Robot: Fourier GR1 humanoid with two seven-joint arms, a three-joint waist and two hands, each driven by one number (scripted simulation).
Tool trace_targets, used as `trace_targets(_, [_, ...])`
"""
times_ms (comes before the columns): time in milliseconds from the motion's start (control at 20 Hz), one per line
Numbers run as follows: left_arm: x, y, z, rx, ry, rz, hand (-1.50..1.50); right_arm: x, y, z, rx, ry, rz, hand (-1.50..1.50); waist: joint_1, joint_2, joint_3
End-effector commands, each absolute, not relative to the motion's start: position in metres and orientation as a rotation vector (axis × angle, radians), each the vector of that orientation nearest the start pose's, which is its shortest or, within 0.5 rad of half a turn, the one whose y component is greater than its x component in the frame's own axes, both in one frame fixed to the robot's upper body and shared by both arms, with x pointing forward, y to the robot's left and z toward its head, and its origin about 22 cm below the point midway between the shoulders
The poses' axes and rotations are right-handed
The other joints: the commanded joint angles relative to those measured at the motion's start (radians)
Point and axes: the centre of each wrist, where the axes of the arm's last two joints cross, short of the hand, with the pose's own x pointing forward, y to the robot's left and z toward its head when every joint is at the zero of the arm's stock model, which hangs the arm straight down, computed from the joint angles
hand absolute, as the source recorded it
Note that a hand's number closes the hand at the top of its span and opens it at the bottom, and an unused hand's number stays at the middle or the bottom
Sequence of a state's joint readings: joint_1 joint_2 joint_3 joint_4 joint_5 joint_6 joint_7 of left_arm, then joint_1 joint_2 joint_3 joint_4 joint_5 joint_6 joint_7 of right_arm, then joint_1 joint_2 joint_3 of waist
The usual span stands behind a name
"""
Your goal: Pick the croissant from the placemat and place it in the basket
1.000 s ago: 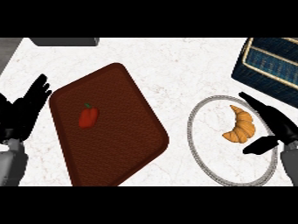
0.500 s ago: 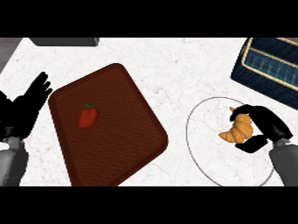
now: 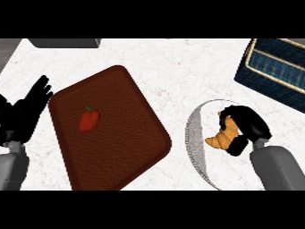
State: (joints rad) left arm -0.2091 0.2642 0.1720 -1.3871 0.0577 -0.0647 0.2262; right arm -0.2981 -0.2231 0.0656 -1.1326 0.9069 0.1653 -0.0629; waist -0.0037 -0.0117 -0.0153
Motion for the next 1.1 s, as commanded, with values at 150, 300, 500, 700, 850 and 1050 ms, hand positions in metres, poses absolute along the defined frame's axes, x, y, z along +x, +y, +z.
trace_targets(150, [0.299,0.303,0.031,0.158,-1.379,-0.075,0.00,0.310,-0.113,0.014,-0.644,-1.169,0.992,1.50,0.030,0.012,0.014])
trace_targets(300, [0.293,0.316,0.035,0.182,-1.381,-0.091,0.00,0.301,-0.081,0.047,-0.605,-1.168,0.946,1.50,0.026,0.009,0.015])
trace_targets(500, [0.307,0.301,0.047,0.177,-1.394,-0.097,0.00,0.284,-0.069,0.072,-0.478,-1.418,0.667,1.50,0.020,0.009,0.017])
trace_targets(700, [0.299,0.319,0.034,0.184,-1.372,-0.073,0.00,0.264,-0.048,0.102,-0.461,-1.658,0.519,1.50,0.014,0.008,0.015])
trace_targets(850, [0.289,0.322,0.024,0.194,-1.384,-0.065,0.00,0.269,-0.038,0.150,-0.572,-1.700,0.463,1.50,0.009,0.008,0.014])
trace_targets(1050, [0.298,0.315,0.049,0.214,-1.380,-0.067,0.00,0.257,-0.038,0.187,-0.701,-1.693,0.383,1.50,0.001,0.006,0.015])
